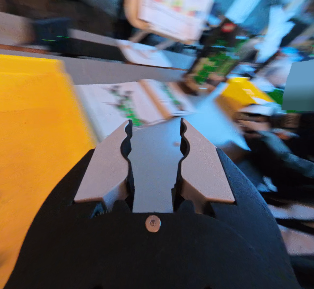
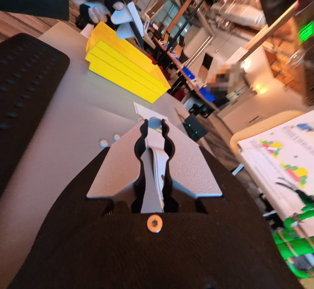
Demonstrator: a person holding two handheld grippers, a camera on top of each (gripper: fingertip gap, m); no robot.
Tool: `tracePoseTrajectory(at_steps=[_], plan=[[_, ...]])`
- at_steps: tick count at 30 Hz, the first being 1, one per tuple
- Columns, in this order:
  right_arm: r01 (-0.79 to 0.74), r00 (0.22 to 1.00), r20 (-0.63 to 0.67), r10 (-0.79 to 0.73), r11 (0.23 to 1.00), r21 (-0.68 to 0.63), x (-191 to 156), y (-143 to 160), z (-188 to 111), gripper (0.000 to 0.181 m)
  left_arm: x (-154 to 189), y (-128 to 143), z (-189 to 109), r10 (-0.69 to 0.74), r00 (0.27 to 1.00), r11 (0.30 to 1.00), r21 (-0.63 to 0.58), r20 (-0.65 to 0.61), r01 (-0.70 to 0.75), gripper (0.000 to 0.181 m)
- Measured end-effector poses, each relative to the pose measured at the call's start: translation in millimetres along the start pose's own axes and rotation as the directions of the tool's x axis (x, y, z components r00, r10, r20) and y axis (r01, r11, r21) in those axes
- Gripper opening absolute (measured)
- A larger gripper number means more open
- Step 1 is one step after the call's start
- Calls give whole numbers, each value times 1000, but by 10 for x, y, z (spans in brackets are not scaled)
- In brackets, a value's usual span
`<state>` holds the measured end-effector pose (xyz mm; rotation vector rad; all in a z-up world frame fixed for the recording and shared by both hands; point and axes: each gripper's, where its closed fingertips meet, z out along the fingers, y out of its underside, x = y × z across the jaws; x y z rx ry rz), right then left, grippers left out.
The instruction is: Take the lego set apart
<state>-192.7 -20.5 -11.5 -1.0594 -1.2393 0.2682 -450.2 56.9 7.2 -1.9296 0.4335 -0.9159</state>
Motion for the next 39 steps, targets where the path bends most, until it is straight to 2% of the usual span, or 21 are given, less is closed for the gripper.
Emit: tracePoseTrajectory(at_steps=[1, 3, 5, 8, 10, 11, 13, 15, 18, 22, 24, 25, 26, 27, 29, 31, 33, 34, 37, 39], plan=[[30, 1000, -5, -30, 999, 24, -25, -65, 1, 14, 414, 79, 154, -5, 990, 1000, -1, -142, 5, 54], [44, 999, 3, -45, 995, 87, -85, -207, -6, 14, 1156, 306, 451, -27, 920, 999, -37, -392, 14, 53], [45, 999, 7, -47, 989, 137, -120, -320, -30, 15, 1674, 542, 746, -86, 829, 995, -93, -553, 41, 52], [50, 998, 20, -54, 985, 163, -159, -355, -48, 14, 2142, 704, 1110, -214, 674, 977, -166, -707, 136, 49], [49, 998, 26, -53, 985, 163, -171, -341, -44, 14, 2343, 716, 1222, -282, 564, 959, -218, -776, 179, 44], [50, 998, 22, -54, 985, 163, -166, -339, -44, 14, 2384, 747, 1286, -293, 553, 956, -238, -780, 172, 39], [48, 998, 19, -52, 986, 162, -156, -335, -45, 14, 2401, 831, 1398, -262, 595, 964, -236, -760, 122, 34], [50, 998, 22, -53, 988, 143, -154, -299, -31, 14, 2430, 848, 1399, -213, 608, 975, -205, -765, 84, 15], [43, 998, 35, -48, 991, 127, -165, -254, -2, 14, 2384, 866, 1422, -155, 664, 985, -168, -732, 46, 13], [19, 999, 30, -22, 996, 85, -136, -147, 31, 22, 2011, 772, 1332, -35, 816, 994, -105, -578, -32, 14], [-12, 1000, 30, 10, 998, 69, -107, -92, 35, 22, 1502, 581, 1123, 104, 929, 990, -56, -356, -132, 14], [-24, 999, 28, 23, 998, 62, -92, -68, 40, 22, 1106, 464, 956, 195, 966, 976, -60, -168, -208, 14], [-33, 999, 30, 32, 998, 51, -84, -42, 48, 22, 646, 367, 728, 279, 959, 956, -112, 43, -273, 14], [-38, 999, 35, 36, 998, 43, -89, -23, 59, 23, 196, 307, 448, 327, 918, 938, -196, 226, -286, 14], [-39, 998, 51, 38, 999, 30, -120, 2, 87, 23, -519, 230, -70, 317, 837, 933, -304, 447, -191, 14], [-32, 997, 67, 31, 999, 15, -164, 25, 112, 23, -928, 237, -332, 245, 835, 942, -326, 493, -83, 14], [-22, 997, 72, 22, 1000, -2, -188, 57, 124, 23, -1232, 248, -478, 230, 817, 941, -334, 529, -48, 15], [-23, 997, 70, 23, 1000, -7, -188, 70, 124, 23, -1360, 277, -532, 244, 800, 935, -353, 548, -43, 21], [-46, 997, 55, 47, 999, -16, -149, 114, 115, 23, -1590, 386, -623, 249, 771, 919, -393, 586, 2, 58], [-61, 997, 48, 62, 998, -21, -122, 148, 109, 22, -1630, 403, -654, 226, 767, 926, -377, 601, 22, 65]])
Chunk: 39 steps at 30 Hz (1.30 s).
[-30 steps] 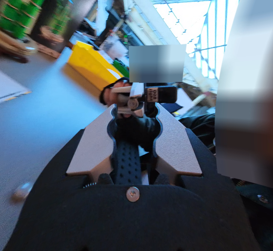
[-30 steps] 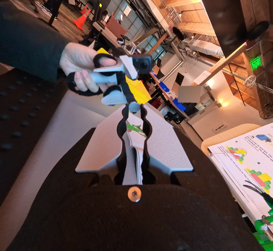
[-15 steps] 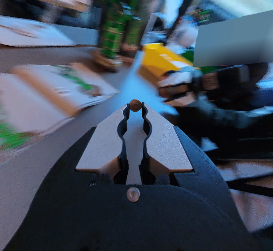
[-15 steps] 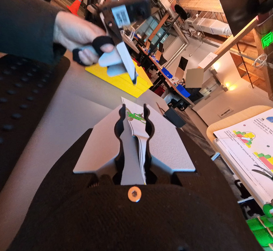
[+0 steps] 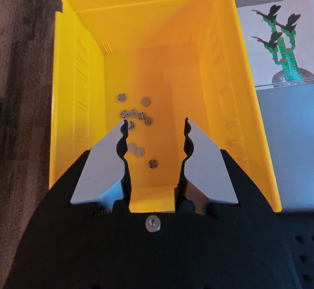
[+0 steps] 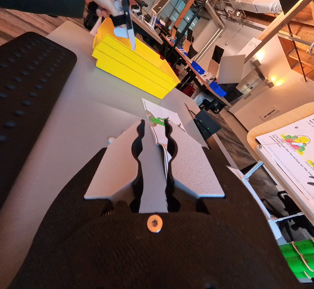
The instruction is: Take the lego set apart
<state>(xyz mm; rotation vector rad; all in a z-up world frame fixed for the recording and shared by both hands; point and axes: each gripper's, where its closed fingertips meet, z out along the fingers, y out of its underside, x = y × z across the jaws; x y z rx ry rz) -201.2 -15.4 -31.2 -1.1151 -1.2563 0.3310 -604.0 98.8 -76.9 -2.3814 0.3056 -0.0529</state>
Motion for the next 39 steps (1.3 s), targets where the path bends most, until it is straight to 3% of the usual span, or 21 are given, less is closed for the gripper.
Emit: tracePoseTrajectory(at_steps=[2, 4, 7, 9, 11, 14, 16, 19, 25, 27, 29, 31, 33, 35, 37, 39], plan=[[-14, 1000, -2, 14, 1000, -4, 16, 27, 1, 22, 31, -76, -78, -30, 1000, 997, 74, -6, 30, 64], [-20, 1000, 0, 20, 1000, -13, 21, 53, 10, 22, 304, -236, -261, -41, 995, 978, 201, -86, 58, 60], [-25, 1000, 6, 25, 999, -37, 18, 113, 32, 22, 1291, -437, -655, 96, 933, 918, 392, -346, 51, 53], [-35, 999, 13, 35, 998, -54, 13, 159, 44, 22, 2024, -381, -746, 234, 856, 898, 440, -461, -9, 50], [-47, 999, 19, 48, 997, -61, 10, 191, 46, 21, 2606, -198, -557, 343, 794, 902, 411, -502, -129, 49], [-58, 998, 19, 59, 996, -74, 18, 240, 27, 21, 3150, 84, -49, 456, 725, 887, 331, -516, -322, 48], [-65, 998, 16, 66, 995, -79, 33, 259, 8, 20, 3276, 173, 247, 490, 710, 872, 269, -506, -410, 48], [-79, 997, 12, 80, 994, -73, 62, 263, -11, 20, 3405, 291, 430, 510, 659, 850, 205, -553, -486, 42], [-95, 995, 14, 96, 993, -66, 96, 259, -43, 18, 3506, 364, 525, 517, 628, 841, 209, -582, -498, 14], [-100, 995, 11, 101, 993, -66, 110, 268, -52, 17, 3513, 349, 527, 523, 623, 837, 212, -582, -504, 14], [-124, 992, 11, 125, 991, -54, 127, 267, -60, 16, 3576, 155, 431, 554, 631, 829, 289, -543, -479, 14], [-178, 984, 0, 178, 984, -23, 190, 240, -86, 16, 3777, -205, 135, 598, 603, 797, 473, -528, -376, 14], [-242, 970, -28, 243, 970, 34, 318, 183, -160, 16, 4029, -499, -214, 663, 520, 724, 638, -539, -262, 14], [-236, 966, -78, 247, 964, 121, 470, 57, -293, 22, 4207, -762, -387, 641, 479, 729, 671, -601, -133, 14], [-131, 975, -161, 151, 983, 127, 574, -2, -394, 27, 4416, -902, -501, 495, 336, 846, 532, -801, 20, 13], [-17, 976, -217, 33, 997, 75, 590, 2, -411, 28, 4556, -1002, -634, 293, 100, 937, 306, -951, 169, 12]])
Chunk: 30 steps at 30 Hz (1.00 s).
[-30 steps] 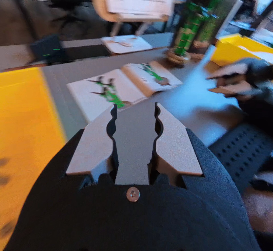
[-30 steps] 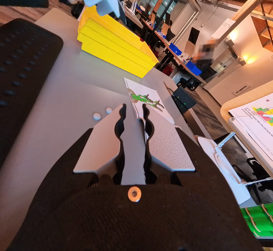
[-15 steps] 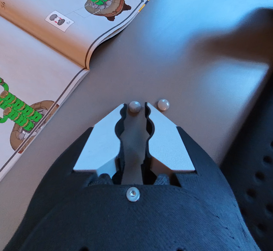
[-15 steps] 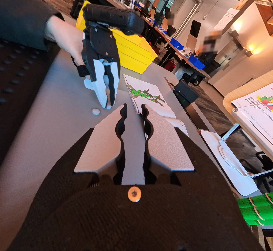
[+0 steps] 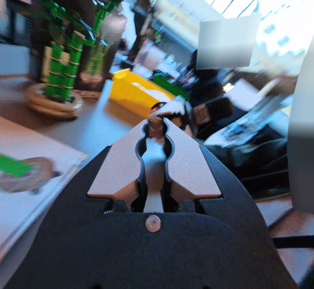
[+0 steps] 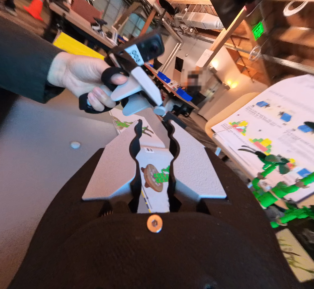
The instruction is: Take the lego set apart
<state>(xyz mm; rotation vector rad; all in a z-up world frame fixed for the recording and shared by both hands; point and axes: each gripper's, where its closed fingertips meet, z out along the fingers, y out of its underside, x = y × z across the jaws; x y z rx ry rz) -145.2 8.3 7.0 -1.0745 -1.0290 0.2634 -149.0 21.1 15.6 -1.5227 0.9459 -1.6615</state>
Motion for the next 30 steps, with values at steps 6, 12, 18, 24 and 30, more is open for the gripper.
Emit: tracePoseTrajectory(at_steps=[6, 12, 18, 24, 30], plan=[[71, 997, -28, -72, 997, -33, -89, 19, 117, 31, -61, 161, -38, -335, 914, 927, 92, -228, 363, 12], [-23, 1000, -11, 23, 999, -30, -138, 5, 173, 30, 36, 198, 59, -300, 925, 942, 80, -234, 326, 12], [-41, 998, -41, 39, 998, -55, -49, 62, 134, 14, 45, 143, 57, -332, 906, 921, 118, -264, 372, 12], [-56, 998, -28, 54, 996, -70, -47, 82, 121, 14, 35, 149, 69, -324, 915, 928, 107, -241, 357, 12], [-61, 998, -17, 59, 994, -87, -37, 132, 114, 14, -22, 293, 54, -318, 931, 948, -51, -180, 314, 38]])
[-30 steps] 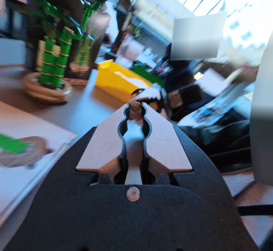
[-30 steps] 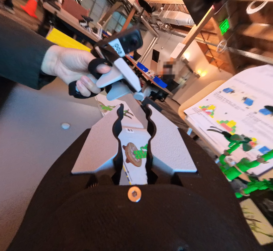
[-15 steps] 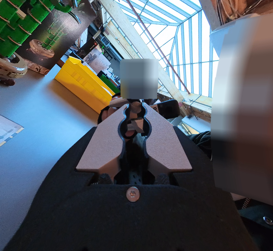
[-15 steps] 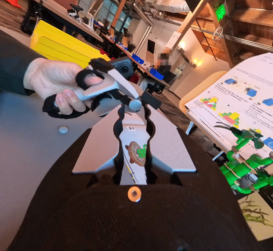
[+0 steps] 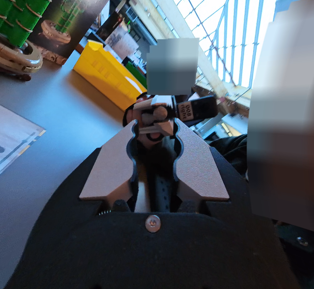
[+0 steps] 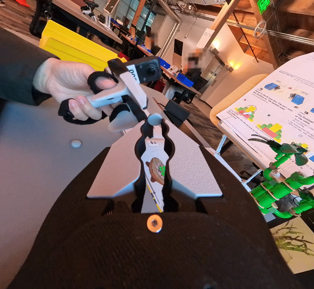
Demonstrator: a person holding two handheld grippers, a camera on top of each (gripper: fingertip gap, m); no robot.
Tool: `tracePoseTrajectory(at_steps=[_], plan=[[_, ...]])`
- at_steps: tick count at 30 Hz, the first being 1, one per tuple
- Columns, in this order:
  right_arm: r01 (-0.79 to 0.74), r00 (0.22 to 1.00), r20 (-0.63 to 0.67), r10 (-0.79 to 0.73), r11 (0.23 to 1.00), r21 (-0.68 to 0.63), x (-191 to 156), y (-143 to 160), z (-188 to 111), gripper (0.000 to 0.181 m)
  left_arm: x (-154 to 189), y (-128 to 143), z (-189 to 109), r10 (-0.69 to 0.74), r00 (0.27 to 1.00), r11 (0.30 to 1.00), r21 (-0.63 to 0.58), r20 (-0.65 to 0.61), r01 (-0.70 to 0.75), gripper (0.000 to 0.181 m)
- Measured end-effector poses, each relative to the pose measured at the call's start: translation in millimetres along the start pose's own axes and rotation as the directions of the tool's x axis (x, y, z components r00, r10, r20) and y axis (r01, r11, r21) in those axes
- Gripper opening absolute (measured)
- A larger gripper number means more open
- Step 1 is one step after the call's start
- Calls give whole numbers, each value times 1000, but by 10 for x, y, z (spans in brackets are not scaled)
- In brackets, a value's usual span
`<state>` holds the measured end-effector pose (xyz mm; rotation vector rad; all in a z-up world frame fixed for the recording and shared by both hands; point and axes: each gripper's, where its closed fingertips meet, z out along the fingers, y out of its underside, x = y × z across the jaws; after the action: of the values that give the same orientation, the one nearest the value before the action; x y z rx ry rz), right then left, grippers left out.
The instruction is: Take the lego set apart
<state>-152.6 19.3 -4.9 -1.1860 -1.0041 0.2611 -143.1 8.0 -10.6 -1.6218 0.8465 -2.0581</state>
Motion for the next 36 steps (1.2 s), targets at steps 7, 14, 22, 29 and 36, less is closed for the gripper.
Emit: tracePoseTrajectory(at_steps=[7, 14, 22, 29, 36], plan=[[73, 996, 45, -72, 997, -25, -107, 55, 27, 14, -18, 25, -57, 38, 999, 999, -17, 37, -38, 24], [134, 989, 72, -131, 990, -36, -176, 81, 45, 14, 5, 47, -90, 28, 1000, 999, -36, 3, -28, 19], [150, 986, 79, -147, 988, -30, -204, 54, 44, 14, 23, 84, -84, 55, 998, 997, -55, 12, -55, 13], [130, 988, 91, -128, 991, -24, -212, 58, 46, 14, 20, 91, -89, 46, 999, 998, -53, 0, -46, 13], [126, 988, 96, -125, 992, -7, -211, 25, 36, 14, 54, 88, -82, 70, 998, 996, -51, -8, -70, 13]])
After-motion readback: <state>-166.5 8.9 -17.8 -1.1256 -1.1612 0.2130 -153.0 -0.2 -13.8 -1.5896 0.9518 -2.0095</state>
